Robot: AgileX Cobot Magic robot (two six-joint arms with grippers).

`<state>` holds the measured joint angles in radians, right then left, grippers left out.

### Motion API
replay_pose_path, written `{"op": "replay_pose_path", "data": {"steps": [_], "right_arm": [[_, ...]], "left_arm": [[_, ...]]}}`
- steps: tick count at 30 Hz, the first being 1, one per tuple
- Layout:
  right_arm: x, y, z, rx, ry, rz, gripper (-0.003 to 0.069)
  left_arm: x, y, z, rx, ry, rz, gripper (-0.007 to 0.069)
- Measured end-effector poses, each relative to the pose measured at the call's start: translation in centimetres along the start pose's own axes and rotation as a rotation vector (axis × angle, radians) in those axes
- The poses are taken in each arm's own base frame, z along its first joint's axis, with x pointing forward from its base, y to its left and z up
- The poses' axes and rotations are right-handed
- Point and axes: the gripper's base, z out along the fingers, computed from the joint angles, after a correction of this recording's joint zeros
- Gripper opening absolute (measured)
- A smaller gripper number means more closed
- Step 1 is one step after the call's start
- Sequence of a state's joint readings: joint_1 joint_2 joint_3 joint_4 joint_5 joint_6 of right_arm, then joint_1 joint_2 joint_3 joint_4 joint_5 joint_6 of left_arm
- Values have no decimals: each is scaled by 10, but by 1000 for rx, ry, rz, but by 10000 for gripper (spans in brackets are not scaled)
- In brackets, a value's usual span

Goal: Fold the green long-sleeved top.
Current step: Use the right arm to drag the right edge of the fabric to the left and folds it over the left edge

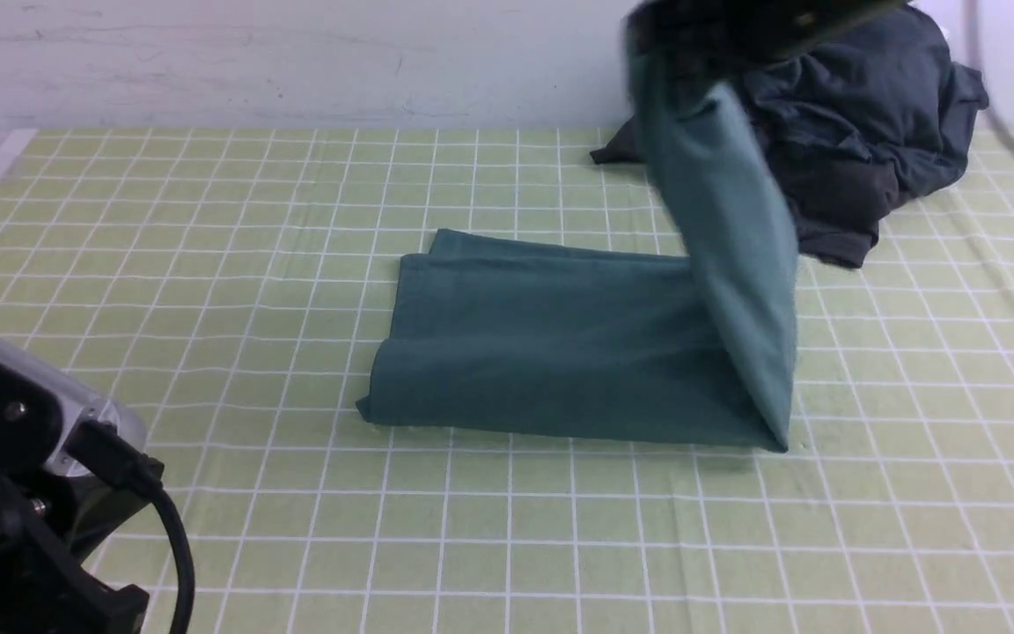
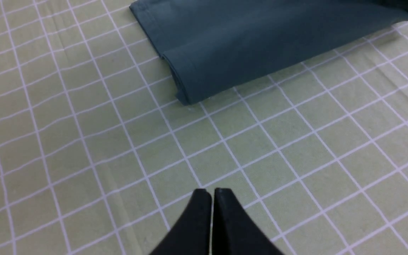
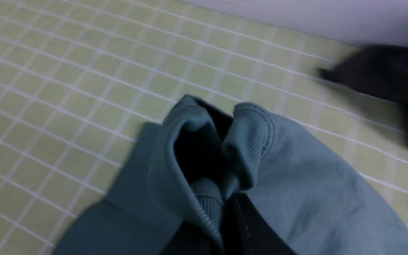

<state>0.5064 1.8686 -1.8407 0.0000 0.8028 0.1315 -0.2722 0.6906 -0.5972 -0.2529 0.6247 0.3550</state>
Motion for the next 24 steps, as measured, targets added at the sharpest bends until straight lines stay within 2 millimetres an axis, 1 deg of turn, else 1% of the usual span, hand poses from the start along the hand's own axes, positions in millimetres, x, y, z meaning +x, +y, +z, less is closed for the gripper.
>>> {"op": "replay_pose_path", "data": {"steps": [1, 2, 3, 4, 5, 6, 7, 8, 9, 10, 11, 13, 14, 17, 18, 20, 21, 24], "right_arm": [[2, 4, 8, -7, -3, -5, 23], [8, 17, 23, -33, -8, -24, 23], [21, 44, 52, -81, -23, -63, 23], [31, 57, 70, -101, -24, -82, 25], [35, 59, 76, -103, -16, -86, 25], [47, 71, 94, -123, -17, -104, 34], [60, 77, 113, -131, -3, -113, 46], [62, 79, 115, -133, -1, -114, 51], [73, 81, 130, -136, 8, -118, 86], [78, 81, 138, -136, 14, -119, 116], [80, 81, 140, -135, 17, -119, 150], [80, 81, 140, -135, 13, -122, 209], [76, 81, 136, -133, 2, -130, 251], [57, 80, 116, -120, -32, -163, 327], [48, 80, 107, -113, -45, -176, 340], [39, 79, 96, -103, -56, -189, 349], [26, 78, 77, -85, -68, -209, 353], [17, 73, 59, -45, -61, -252, 353]], "left_arm": [[0, 0, 0, 0, 0, 0, -3], [0, 0, 0, 0, 0, 0, -3], [0, 0, 0, 0, 0, 0, -3], [0, 0, 0, 0, 0, 0, -3], [0, 0, 0, 0, 0, 0, -3], [3, 0, 1, 0, 8, 0, -3], [4, 0, 2, 1, 14, -1, -3], [4, 0, 2, 1, 14, -1, -3], [5, 0, 3, 1, 19, 0, -3], [5, 0, 3, 1, 18, 0, -3], [5, 0, 3, 1, 18, 0, -3], [5, 0, 3, 1, 18, 0, -3], [5, 0, 3, 1, 18, 0, -3], [5, 0, 3, 1, 18, 0, -3], [5, 0, 3, 1, 18, 0, -3], [5, 0, 3, 0, 17, 0, -3], [5, 0, 3, -1, 14, 0, -3], [4, 0, 3, -3, 7, 0, -3]]}}
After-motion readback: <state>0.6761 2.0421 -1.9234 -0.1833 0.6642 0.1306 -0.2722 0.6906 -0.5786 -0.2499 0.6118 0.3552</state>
